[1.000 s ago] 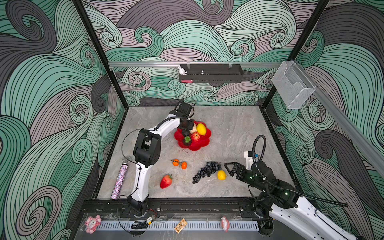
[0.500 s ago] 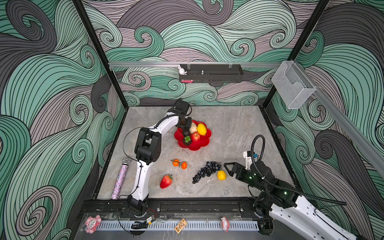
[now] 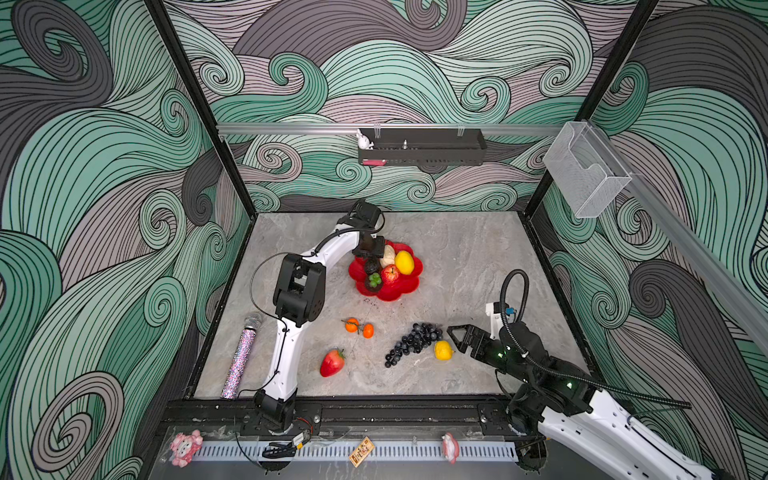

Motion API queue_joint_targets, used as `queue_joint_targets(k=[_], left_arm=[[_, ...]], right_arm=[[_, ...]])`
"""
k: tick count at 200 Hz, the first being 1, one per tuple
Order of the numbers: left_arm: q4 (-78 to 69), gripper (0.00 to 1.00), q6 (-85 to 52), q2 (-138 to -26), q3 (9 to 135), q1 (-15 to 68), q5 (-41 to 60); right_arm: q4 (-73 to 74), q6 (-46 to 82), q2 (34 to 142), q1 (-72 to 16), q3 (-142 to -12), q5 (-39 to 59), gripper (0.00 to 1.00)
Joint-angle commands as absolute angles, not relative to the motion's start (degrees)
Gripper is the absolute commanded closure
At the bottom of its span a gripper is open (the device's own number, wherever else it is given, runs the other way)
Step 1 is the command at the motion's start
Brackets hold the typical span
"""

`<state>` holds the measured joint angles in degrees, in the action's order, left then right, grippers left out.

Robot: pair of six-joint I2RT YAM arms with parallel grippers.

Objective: Place and organize the fake fruits in the fruit bowl
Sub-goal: 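Lower the lime into the bowl beside the pear and open the left gripper, then move the left gripper down onto the red strawberry and close on it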

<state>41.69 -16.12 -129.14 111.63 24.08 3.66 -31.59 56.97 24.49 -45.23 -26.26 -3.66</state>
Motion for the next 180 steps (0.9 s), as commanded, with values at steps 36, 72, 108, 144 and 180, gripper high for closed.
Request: queue_joint_targets(k=[36,72,108,144,180], left_arm=[[46.9,0.32,-16.4,-121.9,112.1,23.7,2.5],[45.1,0.31,-19.6,-111.1,101.9,23.7,1.2],[46.1,0.30,-25.8,-95.9,86.8,23.9,-1.2],[50.7,0.30,-30.3,-79.9,70.8,25.3,-3.5],[51.5,0.25,-36.8,-66.0,55.4,28.3,-2.0]], right_arm=[[-31.9,56.3,24.4,-44.9,-26.0,-3.9,0.07],[-31.8,55.6,24.6,-44.9,-26.2,-3.6,0.07],[-32.1,54.3,25.3,-44.9,-26.3,-3.1,0.07],[-31.5,52.8,25.9,-44.9,-26.2,-2.3,0.07],[-30.7,51.7,26.5,-44.9,-25.8,-2.0,0.07]])
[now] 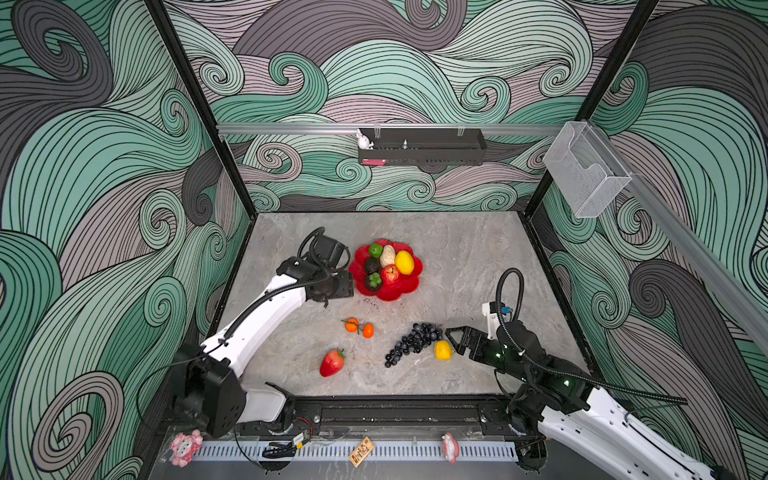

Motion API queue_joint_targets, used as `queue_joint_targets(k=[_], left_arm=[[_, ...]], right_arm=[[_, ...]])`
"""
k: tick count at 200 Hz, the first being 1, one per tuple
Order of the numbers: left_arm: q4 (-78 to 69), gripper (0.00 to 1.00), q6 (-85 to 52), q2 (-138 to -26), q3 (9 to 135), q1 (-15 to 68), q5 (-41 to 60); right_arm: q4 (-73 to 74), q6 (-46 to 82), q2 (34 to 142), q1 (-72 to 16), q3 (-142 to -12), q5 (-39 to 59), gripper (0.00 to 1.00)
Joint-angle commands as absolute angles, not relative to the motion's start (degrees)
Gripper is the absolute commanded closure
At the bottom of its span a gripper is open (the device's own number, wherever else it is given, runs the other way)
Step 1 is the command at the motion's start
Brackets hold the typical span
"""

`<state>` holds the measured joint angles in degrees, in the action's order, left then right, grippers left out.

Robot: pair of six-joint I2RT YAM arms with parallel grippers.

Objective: Place and organize the fake fruits in the fruit bowl
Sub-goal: 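Move the left gripper down onto the red strawberry and close on it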

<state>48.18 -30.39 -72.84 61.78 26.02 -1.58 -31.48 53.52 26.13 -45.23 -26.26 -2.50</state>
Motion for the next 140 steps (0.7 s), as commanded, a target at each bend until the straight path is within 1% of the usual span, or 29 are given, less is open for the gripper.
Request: queue_joint_targets(k=[1,28,44,50,59,74,85,108,140], left_arm=[[51.6,0.25,-37.0,-65.6,55.0,28.5,-2.2],[55.0,0.20,-41.1,-61.0,49.0,32.7,-3.3],[57.1,0.16,-44.2,-60.8,47.5,36.0,-4.2],[57.8,0.12,-45.1,-61.0,47.1,37.2,-4.8],[58.2,0.10,-46.2,-61.2,46.4,38.6,-5.4],[58.0,0.06,-46.9,-61.5,45.1,39.8,-5.7],[57.3,0.02,-47.0,-61.6,44.1,40.1,-5.3],[54.8,0.01,-46.8,-61.8,42.4,41.0,-2.8],[53.3,0.01,-46.8,-63.2,40.1,42.2,-2.0]], right_arm=[[-30.7,51.6,26.5,-44.9,-25.8,-2.1,0.07],[-30.1,51.5,26.7,-44.9,-25.5,-1.8,0.07],[-30.0,51.5,26.6,-44.9,-25.3,-1.7,0.07],[-30.0,51.4,26.6,-44.9,-25.2,-1.7,0.07],[-30.1,51.5,26.5,-44.9,-25.1,-1.6,0.06],[-30.0,51.6,26.4,-45.0,-24.9,-1.7,0.06],[-30.0,51.7,26.4,-44.9,-24.8,-1.6,0.06],[-30.1,51.6,26.3,-44.9,-24.8,-1.4,0.06],[-30.3,51.9,26.1,-44.9,-24.7,-1.4,0.06]])
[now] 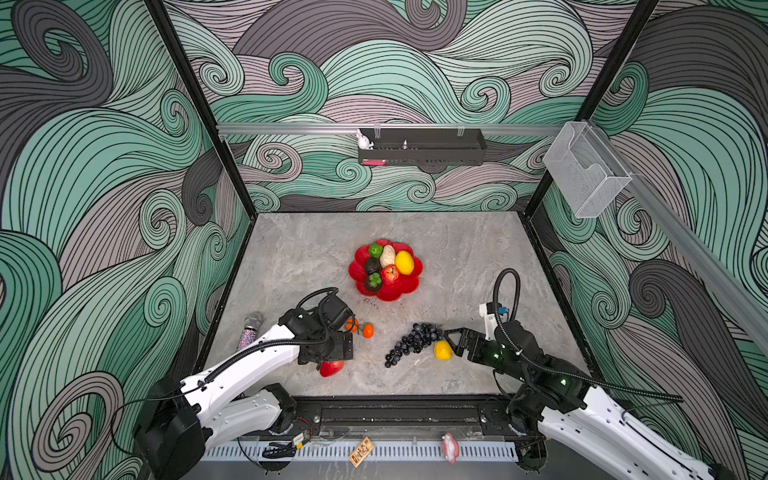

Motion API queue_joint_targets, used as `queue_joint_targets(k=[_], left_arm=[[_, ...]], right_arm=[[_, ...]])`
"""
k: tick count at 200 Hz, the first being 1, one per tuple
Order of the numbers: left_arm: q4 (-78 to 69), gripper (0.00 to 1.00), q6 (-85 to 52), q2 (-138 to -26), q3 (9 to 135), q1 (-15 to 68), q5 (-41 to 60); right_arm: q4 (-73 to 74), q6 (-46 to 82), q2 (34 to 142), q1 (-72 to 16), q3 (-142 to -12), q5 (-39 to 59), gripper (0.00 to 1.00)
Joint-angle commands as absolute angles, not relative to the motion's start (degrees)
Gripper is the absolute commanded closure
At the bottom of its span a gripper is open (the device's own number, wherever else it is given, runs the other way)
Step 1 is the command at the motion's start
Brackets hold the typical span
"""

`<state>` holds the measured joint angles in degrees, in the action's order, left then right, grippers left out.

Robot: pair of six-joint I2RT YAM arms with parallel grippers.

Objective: Place and organize the fake fruits in the fruit bowl
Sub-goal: 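Move the left gripper down onto the red strawberry and close on it, then lift the strawberry toward the right gripper while the right gripper reaches toward it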

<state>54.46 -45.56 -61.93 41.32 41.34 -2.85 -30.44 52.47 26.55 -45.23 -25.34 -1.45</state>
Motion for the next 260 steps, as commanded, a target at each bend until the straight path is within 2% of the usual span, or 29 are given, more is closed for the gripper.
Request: queue_joint_targets(k=[1,58,115,151,235,260], left_arm=[[53.1,0.01,-46.8,-63.3,40.0,42.2,-1.9],[47.8,0.02,-45.9,-69.0,38.7,44.5,0.8],[48.8,0.16,-48.8,-71.1,40.0,49.1,-0.7],[49.5,0.17,-49.5,-71.6,39.3,49.1,-4.4],[46.5,0.48,-47.8,-75.8,40.3,49.4,-5.6],[45.0,0.49,-46.1,-73.0,40.2,50.0,-5.9]], right_arm=[[-30.3,51.9,26.0,-44.9,-24.7,-1.5,0.06],[-30.3,51.9,26.1,-44.9,-25.0,-1.0,0.06],[-30.5,52.1,26.2,-45.0,-24.7,-1.2,0.06],[-30.2,51.9,26.7,-44.8,-24.9,-1.0,0.06],[-31.2,52.1,25.2,-44.9,-24.7,-1.1,0.06],[-31.4,52.2,24.9,-44.9,-24.9,-1.2,0.06]])
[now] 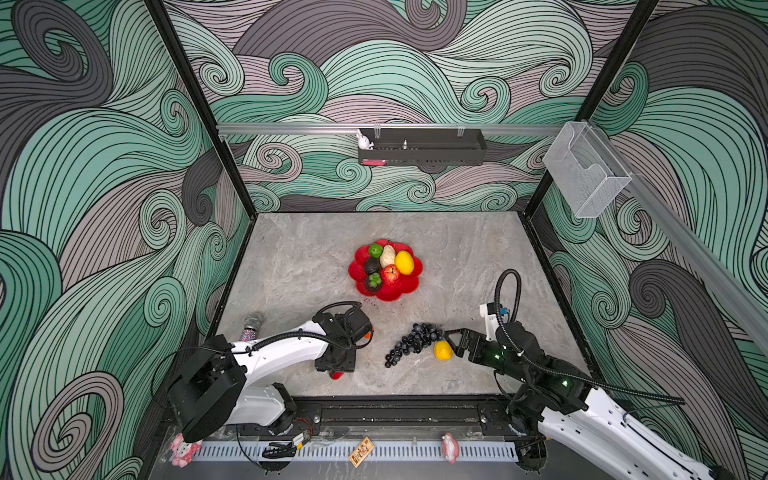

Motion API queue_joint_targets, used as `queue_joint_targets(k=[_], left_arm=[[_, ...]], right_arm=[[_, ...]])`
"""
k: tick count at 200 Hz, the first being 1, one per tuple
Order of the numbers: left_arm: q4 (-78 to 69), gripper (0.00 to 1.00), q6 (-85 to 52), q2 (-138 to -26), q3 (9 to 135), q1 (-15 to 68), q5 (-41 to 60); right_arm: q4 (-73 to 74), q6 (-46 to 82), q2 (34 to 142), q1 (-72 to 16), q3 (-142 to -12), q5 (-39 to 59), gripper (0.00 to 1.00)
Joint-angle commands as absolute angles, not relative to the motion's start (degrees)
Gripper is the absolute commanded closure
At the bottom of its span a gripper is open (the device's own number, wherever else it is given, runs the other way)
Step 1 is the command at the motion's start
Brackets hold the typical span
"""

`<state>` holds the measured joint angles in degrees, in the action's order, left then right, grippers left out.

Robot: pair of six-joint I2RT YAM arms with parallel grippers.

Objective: Place and organize the fake fruits in the fruit bowl
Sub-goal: 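Lift the strawberry toward the right gripper while the right gripper reaches toward it, then close the right gripper on the strawberry while the left gripper holds it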

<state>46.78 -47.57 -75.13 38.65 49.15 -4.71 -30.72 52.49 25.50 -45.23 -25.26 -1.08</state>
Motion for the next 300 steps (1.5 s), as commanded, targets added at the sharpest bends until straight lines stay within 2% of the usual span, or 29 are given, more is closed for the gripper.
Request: queue_joint_targets(k=[1,51,78,135,159,260,300], left_arm=[[44.9,0.49,-46.0,-72.9,40.2,50.1,-5.9],[34.5,0.52,-33.7,-62.5,41.6,53.0,-7.2],[25.5,0.54,-23.9,-60.3,42.4,53.7,-5.0],[18.8,0.56,-11.4,-67.6,49.1,53.9,3.0],[18.4,0.56,-8.7,-70.8,51.5,53.9,5.7],[19.4,0.56,-6.7,-79.6,56.9,56.9,12.8],[19.9,0.56,-6.3,-80.2,57.4,58.0,14.2]], right_arm=[[-31.4,52.2,24.9,-44.9,-24.9,-1.2,0.06],[-30.5,50.7,26.6,-44.9,-28.1,1.7,0.07],[-28.3,49.5,29.1,-44.9,-30.6,6.0,0.15],[-24.3,48.3,33.4,-45.2,-35.0,11.5,0.34],[-24.0,47.6,34.8,-45.8,-36.9,11.4,0.39],[-19.7,47.5,40.5,-47.9,-37.9,10.9,0.65],[-18.3,48.1,42.6,-48.7,-37.5,11.0,0.70]])
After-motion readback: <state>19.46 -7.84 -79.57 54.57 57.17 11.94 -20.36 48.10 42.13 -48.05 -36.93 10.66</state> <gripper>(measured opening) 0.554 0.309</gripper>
